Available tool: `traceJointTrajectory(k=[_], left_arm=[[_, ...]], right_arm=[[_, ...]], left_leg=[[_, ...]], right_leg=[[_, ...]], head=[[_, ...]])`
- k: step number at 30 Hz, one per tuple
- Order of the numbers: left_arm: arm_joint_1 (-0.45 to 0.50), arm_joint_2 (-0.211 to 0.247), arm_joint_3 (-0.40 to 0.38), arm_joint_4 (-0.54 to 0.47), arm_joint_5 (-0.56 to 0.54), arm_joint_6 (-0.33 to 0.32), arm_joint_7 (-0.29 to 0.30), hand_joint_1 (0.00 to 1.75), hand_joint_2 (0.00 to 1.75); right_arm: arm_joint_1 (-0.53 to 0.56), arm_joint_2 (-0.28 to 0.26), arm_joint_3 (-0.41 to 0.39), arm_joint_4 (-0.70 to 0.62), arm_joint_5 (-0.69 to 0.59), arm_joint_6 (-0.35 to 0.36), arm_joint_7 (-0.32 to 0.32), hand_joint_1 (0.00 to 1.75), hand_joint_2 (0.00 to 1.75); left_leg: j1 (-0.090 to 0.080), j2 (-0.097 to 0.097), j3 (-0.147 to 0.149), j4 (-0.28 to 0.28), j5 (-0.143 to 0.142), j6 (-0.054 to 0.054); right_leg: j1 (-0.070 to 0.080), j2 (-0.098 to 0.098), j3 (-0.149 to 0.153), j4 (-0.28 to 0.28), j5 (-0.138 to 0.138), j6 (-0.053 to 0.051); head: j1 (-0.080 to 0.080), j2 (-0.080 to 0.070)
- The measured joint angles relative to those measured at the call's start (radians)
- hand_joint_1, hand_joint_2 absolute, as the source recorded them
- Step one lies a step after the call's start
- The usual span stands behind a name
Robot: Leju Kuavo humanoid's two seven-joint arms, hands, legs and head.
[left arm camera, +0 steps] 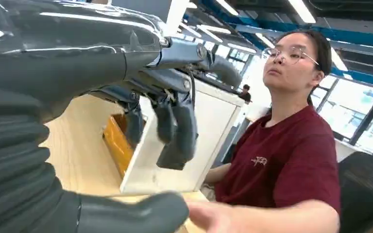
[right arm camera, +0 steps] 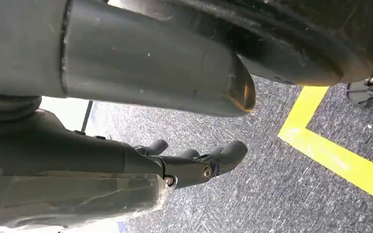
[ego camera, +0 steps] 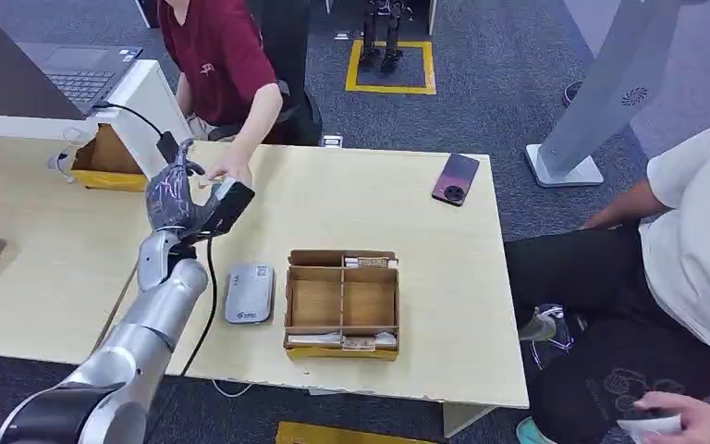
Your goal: Pass the card to the sensor for recognition and then transmit it.
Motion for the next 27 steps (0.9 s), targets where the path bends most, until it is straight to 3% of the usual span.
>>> traceJointTrajectory(k=[10, 12, 14, 15, 16, 20, 23, 27], left_arm=[[0.006, 0.005, 0.031, -0.017, -0.036, 0.000, 0.004, 0.00, 1.75], [0.013, 0.021, 0.086, -0.037, -0.053, 0.001, 0.003, 0.00, 1.75], [0.051, 0.070, 0.250, -0.090, -0.083, 0.001, -0.064, 0.00, 1.75], [0.082, 0.093, 0.399, -0.130, -0.010, 0.001, -0.206, 0.00, 1.75], [0.105, 0.117, 0.559, -0.152, 0.022, 0.002, -0.302, 0.00, 1.75], [0.138, 0.134, 0.680, -0.173, 0.008, 0.002, -0.345, 0.00, 1.75], [0.170, 0.152, 0.753, -0.182, -0.035, 0.003, -0.323, 0.00, 1.75], [0.212, 0.211, 0.891, -0.133, 0.039, 0.002, -0.282, 0.00, 1.75]], right_arm=[[0.001, -0.001, 0.000, 0.000, -0.003, -0.001, 0.000, 0.00, 0.00], [0.003, -0.002, 0.000, 0.000, -0.008, -0.002, 0.000, 0.00, 0.00], [0.013, -0.006, 0.000, 0.000, -0.014, -0.003, -0.001, 0.00, 0.00], [0.018, -0.008, 0.000, 0.000, -0.013, -0.007, -0.002, 0.00, 0.00], [0.025, -0.012, 0.000, 0.000, -0.013, -0.011, -0.006, 0.00, 0.00], [0.025, -0.014, 0.000, 0.000, -0.019, -0.014, -0.018, 0.00, 0.00], [0.026, -0.015, 0.000, 0.000, -0.019, -0.013, -0.020, 0.00, 0.00], [0.026, -0.015, 0.000, 0.000, -0.018, -0.010, -0.020, 0.00, 0.00]], left_leg=[[0.000, 0.000, 0.000, 0.000, 0.000, 0.000], [0.000, 0.002, 0.000, 0.000, 0.000, 0.000], [0.001, 0.003, -0.001, -0.001, 0.000, 0.000], [0.001, 0.005, -0.001, -0.001, 0.000, 0.000], [0.001, 0.004, -0.002, -0.001, 0.000, 0.000], [0.001, 0.005, -0.003, -0.001, 0.000, 0.000], [0.001, 0.006, -0.003, -0.001, 0.000, 0.000], [0.000, 0.007, -0.002, -0.002, -0.001, -0.001]], right_leg=[[0.000, 0.000, 0.000, 0.000, 0.000, 0.000], [0.000, 0.002, 0.000, 0.000, 0.000, 0.000], [0.000, 0.003, -0.002, 0.001, 0.000, 0.000], [0.000, 0.004, -0.003, 0.001, 0.000, 0.000], [0.000, 0.004, -0.004, 0.001, 0.000, 0.000], [0.000, 0.005, -0.004, 0.001, 0.000, 0.000], [0.000, 0.005, -0.004, 0.001, 0.000, 0.000], [0.000, 0.007, -0.005, 0.001, 0.000, 0.000]], head=[[0.000, 0.000], [0.000, 0.000], [0.000, 0.000], [0.000, 0.000], [0.000, 0.000], [0.000, 0.000], [0.001, 0.000], [0.000, 0.000]])
